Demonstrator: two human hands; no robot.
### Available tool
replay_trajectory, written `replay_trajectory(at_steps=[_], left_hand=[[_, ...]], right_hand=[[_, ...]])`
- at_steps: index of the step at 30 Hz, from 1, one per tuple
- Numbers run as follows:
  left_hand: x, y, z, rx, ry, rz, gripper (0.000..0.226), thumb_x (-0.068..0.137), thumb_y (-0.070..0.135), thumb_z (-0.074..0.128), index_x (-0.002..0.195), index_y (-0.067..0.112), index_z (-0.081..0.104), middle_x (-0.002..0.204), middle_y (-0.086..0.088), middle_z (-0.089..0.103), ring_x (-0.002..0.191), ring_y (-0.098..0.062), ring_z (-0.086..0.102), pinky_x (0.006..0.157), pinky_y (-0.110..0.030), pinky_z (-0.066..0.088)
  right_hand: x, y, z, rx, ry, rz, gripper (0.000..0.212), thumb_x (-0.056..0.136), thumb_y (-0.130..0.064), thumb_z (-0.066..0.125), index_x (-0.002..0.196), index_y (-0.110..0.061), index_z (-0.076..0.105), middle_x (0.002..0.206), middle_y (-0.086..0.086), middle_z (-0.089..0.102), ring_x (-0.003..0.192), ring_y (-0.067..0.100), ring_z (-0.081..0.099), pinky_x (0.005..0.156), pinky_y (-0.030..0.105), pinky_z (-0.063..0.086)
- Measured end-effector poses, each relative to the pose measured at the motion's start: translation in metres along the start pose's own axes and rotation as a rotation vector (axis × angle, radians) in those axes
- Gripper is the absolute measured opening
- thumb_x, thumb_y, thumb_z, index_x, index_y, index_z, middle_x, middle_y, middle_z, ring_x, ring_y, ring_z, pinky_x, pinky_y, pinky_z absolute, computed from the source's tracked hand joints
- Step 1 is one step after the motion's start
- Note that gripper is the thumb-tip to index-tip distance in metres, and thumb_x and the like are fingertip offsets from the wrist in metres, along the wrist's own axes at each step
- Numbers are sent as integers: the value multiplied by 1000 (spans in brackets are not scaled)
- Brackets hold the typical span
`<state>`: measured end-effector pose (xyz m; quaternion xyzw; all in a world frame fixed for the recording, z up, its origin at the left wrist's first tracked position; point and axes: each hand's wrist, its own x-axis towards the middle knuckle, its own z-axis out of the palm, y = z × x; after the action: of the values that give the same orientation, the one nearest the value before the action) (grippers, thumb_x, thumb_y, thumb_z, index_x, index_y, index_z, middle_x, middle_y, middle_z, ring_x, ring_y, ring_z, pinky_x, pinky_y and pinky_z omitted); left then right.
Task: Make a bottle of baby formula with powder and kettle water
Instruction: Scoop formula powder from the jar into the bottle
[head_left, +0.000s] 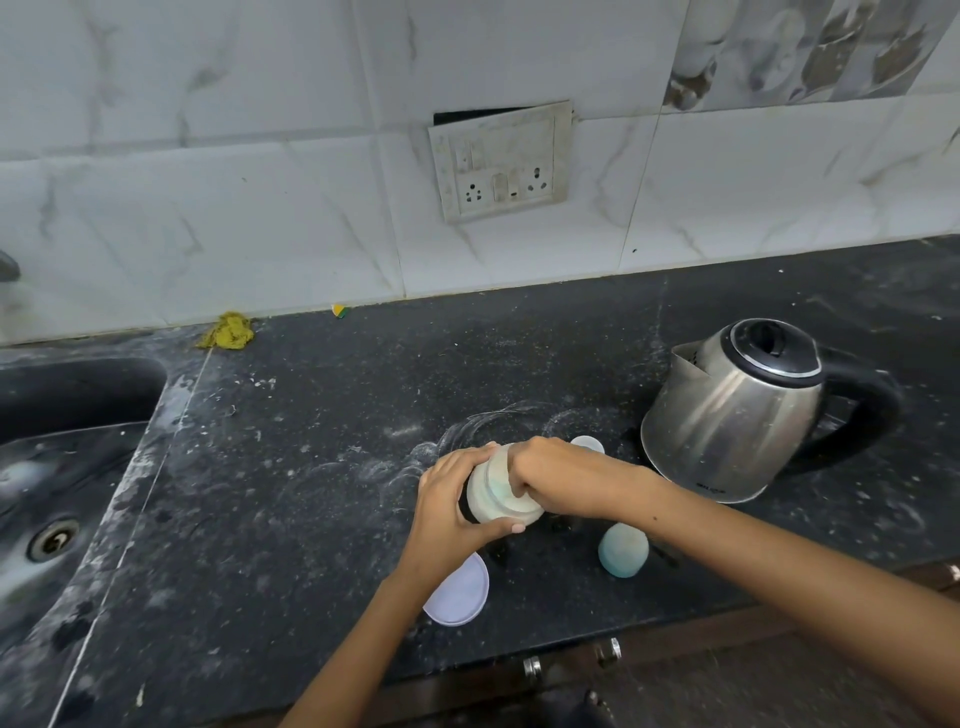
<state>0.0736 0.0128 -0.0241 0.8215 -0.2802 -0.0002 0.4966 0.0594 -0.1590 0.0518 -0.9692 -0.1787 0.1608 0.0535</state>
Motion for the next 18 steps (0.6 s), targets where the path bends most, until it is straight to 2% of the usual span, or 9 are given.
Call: replay_trajectory(at_steps=[1, 3, 6, 9, 13, 16, 18], left_hand=[[1, -1, 0, 0, 1, -3, 73, 57, 51, 85, 122, 31, 57, 129, 23, 57, 121, -3, 50, 105, -35, 36], [1, -2, 0, 7, -6, -3, 73, 57, 50, 85, 122, 31, 57, 128, 23, 57, 121, -4, 50, 105, -35, 36], [1, -1, 1, 17, -11, -1, 73, 57, 54, 82, 122, 33, 56, 128, 24, 56, 122, -1, 48, 105, -34, 34], [2, -2, 2, 16, -9, -4, 75, 57, 56, 81, 123, 32, 56, 129, 25, 55, 122, 0, 48, 106, -34, 34], [2, -1, 4, 28, 10, 7, 74, 56, 57, 81, 123, 35, 56, 129, 24, 56, 121, -1, 50, 105, -40, 36], [3, 1, 6, 25, 15, 11, 74, 58, 57, 81, 123, 36, 55, 129, 23, 57, 120, -2, 51, 104, -43, 39], [3, 2, 6, 28, 11, 12, 73, 59, 58, 80, 124, 37, 54, 129, 24, 56, 121, -2, 50, 103, -44, 39]], right_hand=[[1, 1, 0, 5, -15, 11, 11, 76, 4, 51, 73, 2, 62, 84, 19, 62, 72, 35, 55, 64, 42, 47], [2, 2, -1, 15, -22, 6, 23, 75, -1, 54, 55, -5, 44, 71, 17, 54, 62, 30, 45, 58, 40, 40], [2, 4, -6, 10, 6, -7, 37, 73, 1, 60, 52, -14, 32, 63, 12, 42, 60, 28, 37, 55, 36, 34], [-3, -2, -11, -54, 52, -6, 46, 69, 10, 53, 56, -21, 21, 61, 2, 20, 63, 22, 21, 53, 32, 21], [-12, -16, -12, -289, 26, -80, 45, 75, 14, 50, 57, -15, 22, 59, 1, 22, 65, 25, 32, 47, 29, 17], [-11, -14, -11, -246, 9, -74, 39, 72, 10, 53, 54, -14, 29, 56, 0, 25, 65, 26, 36, 47, 28, 19], [-7, -7, -7, -100, 14, -46, 27, 68, 7, 55, 53, -13, 45, 51, -2, 31, 61, 25, 37, 48, 28, 24]])
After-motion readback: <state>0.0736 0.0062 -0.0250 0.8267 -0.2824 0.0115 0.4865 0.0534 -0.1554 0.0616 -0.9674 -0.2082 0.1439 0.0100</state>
